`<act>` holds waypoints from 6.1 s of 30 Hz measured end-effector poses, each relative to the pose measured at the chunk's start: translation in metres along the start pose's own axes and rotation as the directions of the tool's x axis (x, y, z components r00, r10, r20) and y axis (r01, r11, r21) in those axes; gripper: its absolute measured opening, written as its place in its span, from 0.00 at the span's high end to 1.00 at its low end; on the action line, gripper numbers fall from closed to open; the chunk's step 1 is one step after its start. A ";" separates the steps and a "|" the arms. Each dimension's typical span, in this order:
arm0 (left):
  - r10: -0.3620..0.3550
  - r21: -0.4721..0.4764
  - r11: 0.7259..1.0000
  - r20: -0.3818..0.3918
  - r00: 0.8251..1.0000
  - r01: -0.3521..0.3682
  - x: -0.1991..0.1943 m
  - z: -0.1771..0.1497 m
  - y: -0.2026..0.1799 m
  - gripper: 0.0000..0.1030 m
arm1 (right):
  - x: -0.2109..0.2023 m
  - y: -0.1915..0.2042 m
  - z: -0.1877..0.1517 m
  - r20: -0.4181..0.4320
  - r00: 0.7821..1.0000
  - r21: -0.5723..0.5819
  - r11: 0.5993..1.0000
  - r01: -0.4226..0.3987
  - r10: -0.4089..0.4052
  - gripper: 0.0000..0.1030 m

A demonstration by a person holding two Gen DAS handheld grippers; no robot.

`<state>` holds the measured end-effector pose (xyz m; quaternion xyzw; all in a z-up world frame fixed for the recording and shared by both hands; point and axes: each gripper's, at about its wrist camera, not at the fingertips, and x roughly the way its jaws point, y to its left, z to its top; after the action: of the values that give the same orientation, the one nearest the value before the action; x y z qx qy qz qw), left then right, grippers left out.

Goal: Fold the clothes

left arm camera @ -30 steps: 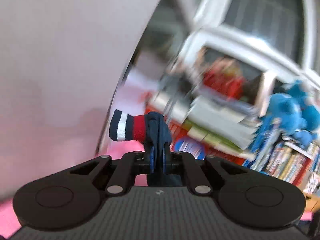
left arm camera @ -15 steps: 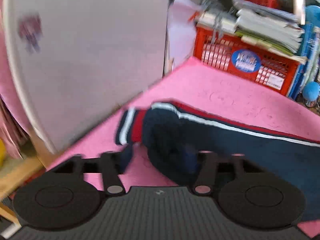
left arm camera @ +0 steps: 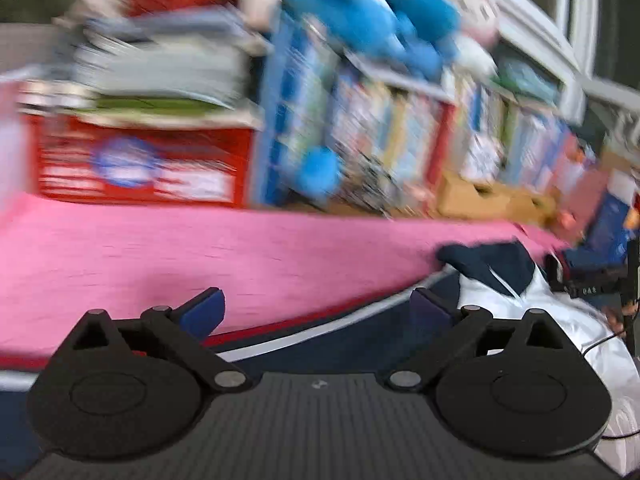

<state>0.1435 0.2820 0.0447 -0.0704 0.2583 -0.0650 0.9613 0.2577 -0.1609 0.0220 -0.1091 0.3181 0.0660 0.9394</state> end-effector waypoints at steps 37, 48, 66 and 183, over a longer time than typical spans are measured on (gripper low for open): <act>-0.067 0.268 0.953 -0.270 0.960 0.142 0.098 -0.014 -0.036 0.08 | 0.034 0.044 0.032 0.023 0.920 -0.309 0.878 -0.365 0.390 0.01; 0.176 0.336 0.932 -0.097 0.979 -0.135 0.087 -0.017 -0.068 0.95 | 0.036 0.050 0.051 0.111 0.955 -0.081 0.960 -0.267 0.275 0.92; 0.408 0.271 0.888 -0.092 0.908 -0.372 0.110 0.015 -0.014 0.72 | 0.009 0.046 0.049 0.235 0.963 -0.246 0.966 -0.075 0.135 0.34; 0.091 0.186 0.980 -0.115 0.989 -0.069 -0.096 -0.110 -0.148 0.22 | -0.189 0.057 -0.130 0.120 0.942 -0.060 0.949 -0.309 0.314 0.31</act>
<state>-0.0078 0.1411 0.0219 0.0322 0.3125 -0.0538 0.9478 0.0214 -0.1487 0.0279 -0.0720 0.2690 0.2271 0.9332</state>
